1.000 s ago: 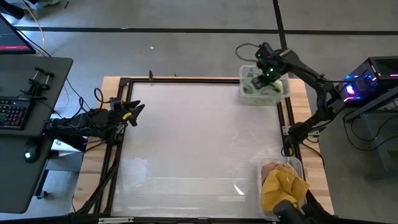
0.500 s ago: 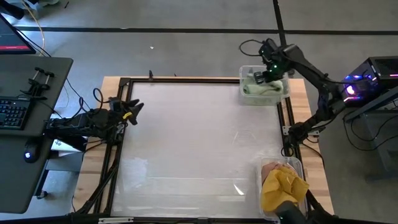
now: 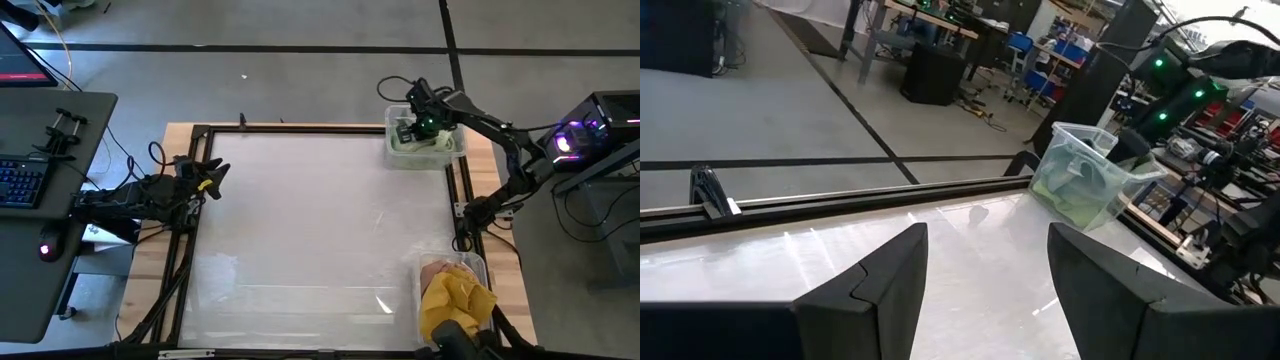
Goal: Sort towels by color in basket
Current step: Put the light green towel in the top transparent bin, then return to Home Position
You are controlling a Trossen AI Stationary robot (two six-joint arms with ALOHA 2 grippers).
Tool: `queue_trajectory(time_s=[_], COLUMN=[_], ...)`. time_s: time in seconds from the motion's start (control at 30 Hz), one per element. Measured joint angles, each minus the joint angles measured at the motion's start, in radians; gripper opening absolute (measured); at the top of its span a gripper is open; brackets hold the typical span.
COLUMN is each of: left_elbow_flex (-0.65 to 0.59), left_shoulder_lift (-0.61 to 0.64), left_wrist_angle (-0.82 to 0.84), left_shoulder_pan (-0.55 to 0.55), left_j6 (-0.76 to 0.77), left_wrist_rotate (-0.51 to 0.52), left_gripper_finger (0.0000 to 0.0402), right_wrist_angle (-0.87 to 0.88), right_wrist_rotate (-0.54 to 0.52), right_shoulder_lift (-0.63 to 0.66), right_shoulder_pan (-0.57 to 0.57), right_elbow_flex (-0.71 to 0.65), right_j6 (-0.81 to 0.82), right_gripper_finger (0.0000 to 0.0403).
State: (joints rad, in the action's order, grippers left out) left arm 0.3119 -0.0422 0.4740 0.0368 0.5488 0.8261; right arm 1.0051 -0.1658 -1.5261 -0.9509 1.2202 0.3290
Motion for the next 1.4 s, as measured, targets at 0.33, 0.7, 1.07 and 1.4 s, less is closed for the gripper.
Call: queue_trajectory(time_s=[0.33,0.7,1.07,1.4], left_elbow_flex=[0.000,0.000,0.000,0.000], left_shoulder_lift=[0.000,0.000,0.000,0.000], left_wrist_angle=[0.000,0.000,-0.002,-0.002], left_shoulder_pan=[0.000,0.000,0.000,0.000], left_j6=[0.026,0.026,0.026,0.060], left_wrist_rotate=[0.000,0.000,-0.010,-0.012], left_gripper_finger=[0.0195,0.0195,0.0195,0.0195], right_wrist_angle=[0.165,0.136,0.043,0.101], right_wrist_rotate=[-0.044,-0.116,-0.089,0.064], right_shoulder_lift=[0.058,0.227,0.232,0.454], right_shoulder_pan=[-0.010,0.058,0.029,0.133], right_elbow_flex=[0.176,-0.063,-0.079,0.095], right_j6=[-0.052,0.101,0.086,0.143], right_gripper_finger=[0.0021,0.0016,0.0068,0.0164])
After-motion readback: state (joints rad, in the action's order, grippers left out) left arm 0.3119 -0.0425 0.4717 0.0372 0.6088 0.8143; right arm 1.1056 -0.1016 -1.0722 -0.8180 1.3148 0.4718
